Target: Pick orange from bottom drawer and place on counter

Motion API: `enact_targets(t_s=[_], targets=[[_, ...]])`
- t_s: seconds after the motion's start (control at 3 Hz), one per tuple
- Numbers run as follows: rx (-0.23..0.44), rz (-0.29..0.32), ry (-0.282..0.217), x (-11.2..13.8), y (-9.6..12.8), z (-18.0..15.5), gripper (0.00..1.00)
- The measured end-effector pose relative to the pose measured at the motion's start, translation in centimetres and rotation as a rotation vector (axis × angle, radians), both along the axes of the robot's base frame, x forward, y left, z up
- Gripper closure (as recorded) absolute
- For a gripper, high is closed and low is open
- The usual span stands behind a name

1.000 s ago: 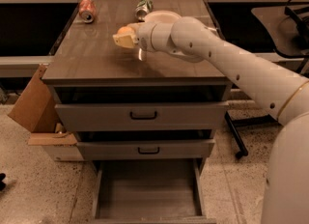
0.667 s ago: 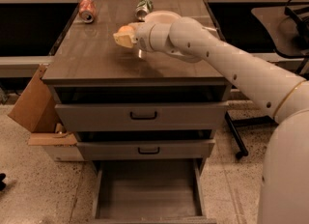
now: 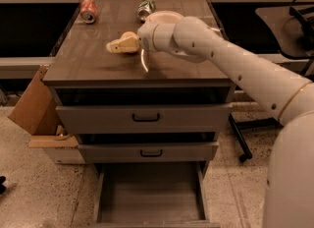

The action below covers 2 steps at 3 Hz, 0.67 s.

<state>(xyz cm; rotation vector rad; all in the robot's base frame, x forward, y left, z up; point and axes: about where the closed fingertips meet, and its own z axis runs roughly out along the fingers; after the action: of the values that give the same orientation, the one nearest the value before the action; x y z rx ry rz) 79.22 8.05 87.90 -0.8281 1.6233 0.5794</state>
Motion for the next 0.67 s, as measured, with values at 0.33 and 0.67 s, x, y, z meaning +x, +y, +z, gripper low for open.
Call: enact_targets(t_s=[0.33,0.67], targets=[[-0.006,0.009,-0.026,-0.5,-0.7,1.4,0.00],[-0.022,0.019,-0.074,-2.4,-2.4,4.5,0.00]])
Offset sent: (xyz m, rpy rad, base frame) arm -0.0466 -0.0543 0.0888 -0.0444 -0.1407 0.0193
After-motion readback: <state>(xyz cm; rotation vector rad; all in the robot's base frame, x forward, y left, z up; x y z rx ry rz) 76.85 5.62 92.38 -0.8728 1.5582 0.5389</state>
